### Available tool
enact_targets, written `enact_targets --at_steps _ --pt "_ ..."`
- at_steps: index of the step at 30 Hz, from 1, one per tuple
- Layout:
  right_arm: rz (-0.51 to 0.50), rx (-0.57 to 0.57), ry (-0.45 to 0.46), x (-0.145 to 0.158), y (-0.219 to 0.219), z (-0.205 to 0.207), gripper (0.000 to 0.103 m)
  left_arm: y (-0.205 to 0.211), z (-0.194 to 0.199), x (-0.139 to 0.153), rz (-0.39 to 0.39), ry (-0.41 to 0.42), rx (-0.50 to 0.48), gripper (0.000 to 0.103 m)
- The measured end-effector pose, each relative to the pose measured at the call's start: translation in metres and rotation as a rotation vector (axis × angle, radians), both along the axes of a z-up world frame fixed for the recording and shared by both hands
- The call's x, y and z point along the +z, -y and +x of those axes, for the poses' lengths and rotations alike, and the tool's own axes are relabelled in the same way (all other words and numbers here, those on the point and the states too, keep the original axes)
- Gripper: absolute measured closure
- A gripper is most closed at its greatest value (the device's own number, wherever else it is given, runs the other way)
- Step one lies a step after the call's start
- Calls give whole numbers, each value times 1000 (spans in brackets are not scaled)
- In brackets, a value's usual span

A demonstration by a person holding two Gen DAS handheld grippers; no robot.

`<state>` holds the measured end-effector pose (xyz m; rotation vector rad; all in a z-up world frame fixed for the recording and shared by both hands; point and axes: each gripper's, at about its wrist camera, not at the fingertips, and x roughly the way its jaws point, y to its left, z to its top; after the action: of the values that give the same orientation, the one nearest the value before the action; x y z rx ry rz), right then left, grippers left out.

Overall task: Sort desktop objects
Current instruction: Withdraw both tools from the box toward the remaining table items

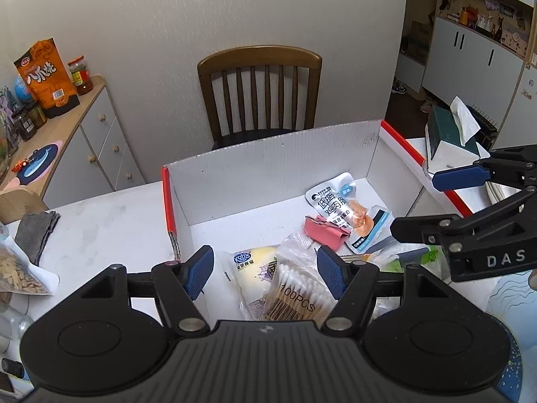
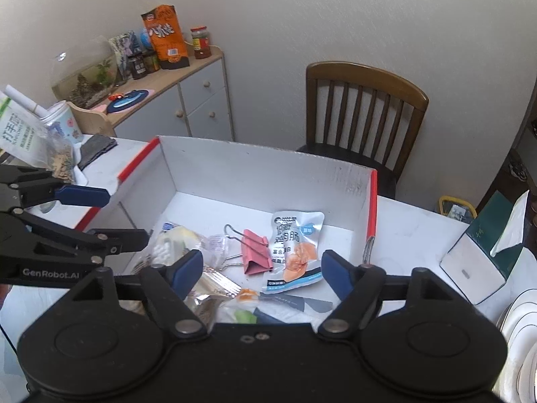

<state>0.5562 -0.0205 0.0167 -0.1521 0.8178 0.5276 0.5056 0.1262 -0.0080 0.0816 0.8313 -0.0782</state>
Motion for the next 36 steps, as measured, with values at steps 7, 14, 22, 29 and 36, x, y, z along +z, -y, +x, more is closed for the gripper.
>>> enact_targets --at_steps 7,14,22,29,36 --pt "1 10 27 14 4 -17 22 1 -13 9 -8 15 2 36" --pt "8 14 46 28 11 -39 20 0 -32 19 -36 25 13 26" --pt "33 13 69 47 23 -74 18 1 -59 32 -65 56 0 19" --pt "59 5 78 59 35 -106 17 -3 -85 43 -97 73 0 19" --pt "73 -8 78 64 44 -139 16 -9 -115 46 -107 81 -5 19"
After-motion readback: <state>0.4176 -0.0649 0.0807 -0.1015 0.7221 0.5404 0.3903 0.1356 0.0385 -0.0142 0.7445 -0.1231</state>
